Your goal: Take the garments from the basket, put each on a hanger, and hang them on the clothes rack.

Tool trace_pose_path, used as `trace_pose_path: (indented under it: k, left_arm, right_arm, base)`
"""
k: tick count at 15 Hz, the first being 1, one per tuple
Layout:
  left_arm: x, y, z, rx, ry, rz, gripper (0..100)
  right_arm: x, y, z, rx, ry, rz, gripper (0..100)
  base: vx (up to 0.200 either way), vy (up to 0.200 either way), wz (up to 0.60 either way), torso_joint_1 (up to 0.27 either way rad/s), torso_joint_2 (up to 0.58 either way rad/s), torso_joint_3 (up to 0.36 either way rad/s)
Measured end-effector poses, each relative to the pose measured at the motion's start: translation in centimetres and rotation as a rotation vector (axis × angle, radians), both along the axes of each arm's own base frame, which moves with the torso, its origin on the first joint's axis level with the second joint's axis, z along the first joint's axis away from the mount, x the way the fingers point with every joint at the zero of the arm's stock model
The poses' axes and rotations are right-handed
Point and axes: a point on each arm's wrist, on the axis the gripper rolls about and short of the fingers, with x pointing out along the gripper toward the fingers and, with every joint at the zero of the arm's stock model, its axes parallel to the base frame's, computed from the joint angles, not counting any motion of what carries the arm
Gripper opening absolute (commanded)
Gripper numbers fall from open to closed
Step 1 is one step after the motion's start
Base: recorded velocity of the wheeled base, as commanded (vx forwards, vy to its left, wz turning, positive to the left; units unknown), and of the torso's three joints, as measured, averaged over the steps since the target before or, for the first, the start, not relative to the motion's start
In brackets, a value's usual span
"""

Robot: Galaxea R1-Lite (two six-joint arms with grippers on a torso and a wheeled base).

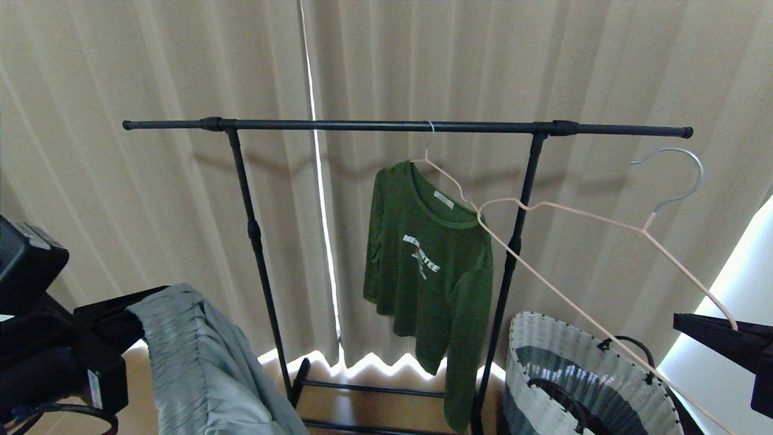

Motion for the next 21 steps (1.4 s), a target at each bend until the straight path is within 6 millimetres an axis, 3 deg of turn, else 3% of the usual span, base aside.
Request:
trace_pose_path:
  k: [6,14,17,21]
  left_arm:
    - [0.0,0.0,-0.1,0.009,0.003,-0.002,0]
    - [0.2,-0.1,-1.0,0.062,0.028,-0.007,0]
    - [1.4,-0.6,-0.8,0.051,0.052,0.009,0]
    - [4.7,-2.5,0.6,-0.06,0.099,0.101,0]
  right_arm:
    - [0.0,0.2,-0.3,-0.002,0.012,0.018,0]
    - [0.3,0.7,-1.0,-0.008,0.052,0.057,0]
    - [0.4,1.4,-1.3,-0.009,0.072,0.103,0]
    - [0.5,3.2,-1.6,0.024,0.124,0.207,0]
  base:
    - [0.0,0.2,0.0,0.002,0.0,0.002]
    - [0.0,0.0,0.0,0.0,0.0,0.0]
    - [0.0,0.0,0.0,0.0,0.0,0.0]
    - [0.0,0.0,0.0,0.0,0.0,0.0]
